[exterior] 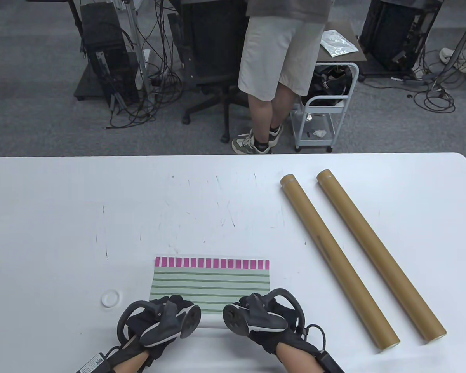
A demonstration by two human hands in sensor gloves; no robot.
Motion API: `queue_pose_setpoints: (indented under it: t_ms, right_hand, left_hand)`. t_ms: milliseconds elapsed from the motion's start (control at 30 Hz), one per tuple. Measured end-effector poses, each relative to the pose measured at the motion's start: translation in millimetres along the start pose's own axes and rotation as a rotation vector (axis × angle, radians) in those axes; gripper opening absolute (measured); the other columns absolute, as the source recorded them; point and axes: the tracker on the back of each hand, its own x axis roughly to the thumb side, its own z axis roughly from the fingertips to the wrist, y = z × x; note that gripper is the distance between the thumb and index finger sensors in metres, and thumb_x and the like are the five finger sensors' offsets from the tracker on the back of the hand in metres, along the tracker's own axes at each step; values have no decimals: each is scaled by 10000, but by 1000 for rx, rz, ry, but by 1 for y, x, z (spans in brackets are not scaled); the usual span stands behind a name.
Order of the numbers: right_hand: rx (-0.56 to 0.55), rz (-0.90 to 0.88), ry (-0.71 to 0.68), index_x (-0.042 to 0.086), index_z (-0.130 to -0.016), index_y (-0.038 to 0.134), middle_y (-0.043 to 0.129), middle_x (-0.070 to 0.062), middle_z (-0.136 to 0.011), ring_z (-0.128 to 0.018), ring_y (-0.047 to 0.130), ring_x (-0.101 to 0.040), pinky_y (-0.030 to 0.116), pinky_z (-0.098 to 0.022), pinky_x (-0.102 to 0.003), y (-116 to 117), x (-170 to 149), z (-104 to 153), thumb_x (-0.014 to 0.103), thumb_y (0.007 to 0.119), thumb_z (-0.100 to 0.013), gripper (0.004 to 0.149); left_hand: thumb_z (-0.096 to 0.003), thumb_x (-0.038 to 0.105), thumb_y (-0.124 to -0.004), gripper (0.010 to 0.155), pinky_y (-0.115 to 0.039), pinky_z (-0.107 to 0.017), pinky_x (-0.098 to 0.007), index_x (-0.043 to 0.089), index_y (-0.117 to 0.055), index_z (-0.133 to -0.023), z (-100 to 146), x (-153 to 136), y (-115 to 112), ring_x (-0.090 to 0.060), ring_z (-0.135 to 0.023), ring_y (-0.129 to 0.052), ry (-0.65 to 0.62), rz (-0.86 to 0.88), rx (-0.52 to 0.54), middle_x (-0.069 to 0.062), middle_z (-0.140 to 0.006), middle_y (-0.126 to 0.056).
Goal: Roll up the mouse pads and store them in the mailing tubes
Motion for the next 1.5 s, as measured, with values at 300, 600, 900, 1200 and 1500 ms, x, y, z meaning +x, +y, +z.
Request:
queue_pose_setpoints:
  t_ms: [300, 600, 900, 1200, 1500]
  right_hand:
    - [-185, -4, 37, 256, -901, 788, 878, 6, -809, -662, 901, -230, 770, -571, -434, 1, -5, 8, 363, 706, -429, 490]
    - [-58, -126, 80, 247, -893, 800, 888, 1, -809, -652, 913, -244, 777, -556, -448, 4, -18, 2, 392, 688, -451, 478]
    - [-34, -162, 111, 247, -890, 800, 869, -5, -810, -658, 891, -259, 757, -575, -475, 7, -20, -2, 364, 658, -460, 467]
    - [-132, -97, 162, 216, -881, 819, 893, -36, -789, -628, 913, -256, 776, -549, -464, 2, -20, 0, 384, 678, -457, 477]
    - [-73, -108, 128, 212, -923, 780, 853, -44, -847, -691, 880, -282, 747, -587, -483, 6, -21, 1, 465, 712, -426, 561]
  left_hand:
    - [-418, 475, -607, 453, -837, -617, -281, 448, -728, -853, -6, -7, -2, -91, -792, -949, -14, 113, -41, 169, -874, -870]
    - [-423, 467, -574, 464, -833, -616, -274, 429, -726, -860, -9, -8, -3, -88, -782, -947, 2, 126, -40, 157, -863, -875]
    - [-408, 499, -672, 485, -888, -546, -222, 445, -697, -890, -3, -5, 7, -84, -813, -941, -1, 44, 67, 165, -914, -842]
    - [-404, 497, -674, 465, -855, -583, -215, 461, -716, -866, -7, -1, 3, -69, -790, -951, -13, 79, 12, 178, -881, -867]
    - [-430, 494, -575, 476, -795, -658, -249, 481, -661, -898, -13, -9, -6, -68, -862, -899, 16, 157, -57, 185, -924, -826]
